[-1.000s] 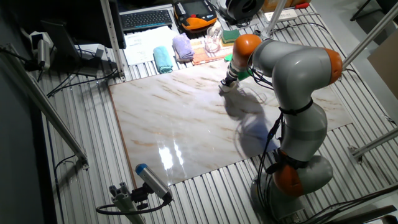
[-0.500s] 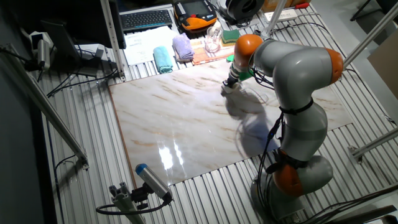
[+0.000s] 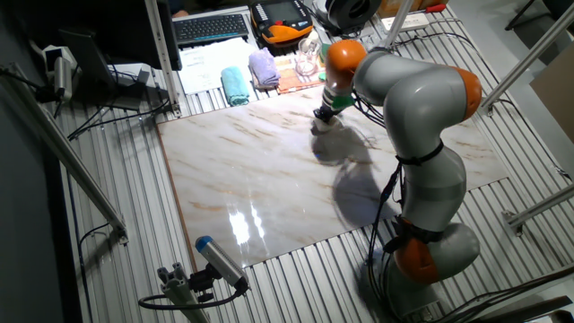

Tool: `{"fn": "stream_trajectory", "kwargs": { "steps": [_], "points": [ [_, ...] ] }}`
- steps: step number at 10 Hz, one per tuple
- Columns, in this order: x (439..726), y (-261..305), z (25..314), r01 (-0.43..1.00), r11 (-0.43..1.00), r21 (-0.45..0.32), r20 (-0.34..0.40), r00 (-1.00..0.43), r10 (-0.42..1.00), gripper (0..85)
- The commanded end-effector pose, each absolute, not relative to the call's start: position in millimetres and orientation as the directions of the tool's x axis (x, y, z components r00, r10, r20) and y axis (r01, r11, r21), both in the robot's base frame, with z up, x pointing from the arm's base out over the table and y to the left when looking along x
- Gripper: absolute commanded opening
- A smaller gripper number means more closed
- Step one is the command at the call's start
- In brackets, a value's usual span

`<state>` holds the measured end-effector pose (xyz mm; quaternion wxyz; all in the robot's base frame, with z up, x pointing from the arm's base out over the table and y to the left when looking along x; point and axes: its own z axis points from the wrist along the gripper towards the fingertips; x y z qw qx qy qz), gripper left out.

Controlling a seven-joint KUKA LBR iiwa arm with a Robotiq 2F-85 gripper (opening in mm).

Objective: Clean the tabletop with a sponge

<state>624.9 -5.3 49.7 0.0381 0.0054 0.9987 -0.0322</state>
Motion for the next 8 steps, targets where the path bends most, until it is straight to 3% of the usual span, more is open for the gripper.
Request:
{"fn": "stream_trajectory", "kwargs": {
  "steps": [1,8],
  "points": [
    [627,-4,53,0.019,0.998,-0.058,-0.075,-0.997,0.015,0.0],
    [631,0,42,0.062,0.998,0.003,-0.045,-0.997,0.062,0.0]
  ]
}}
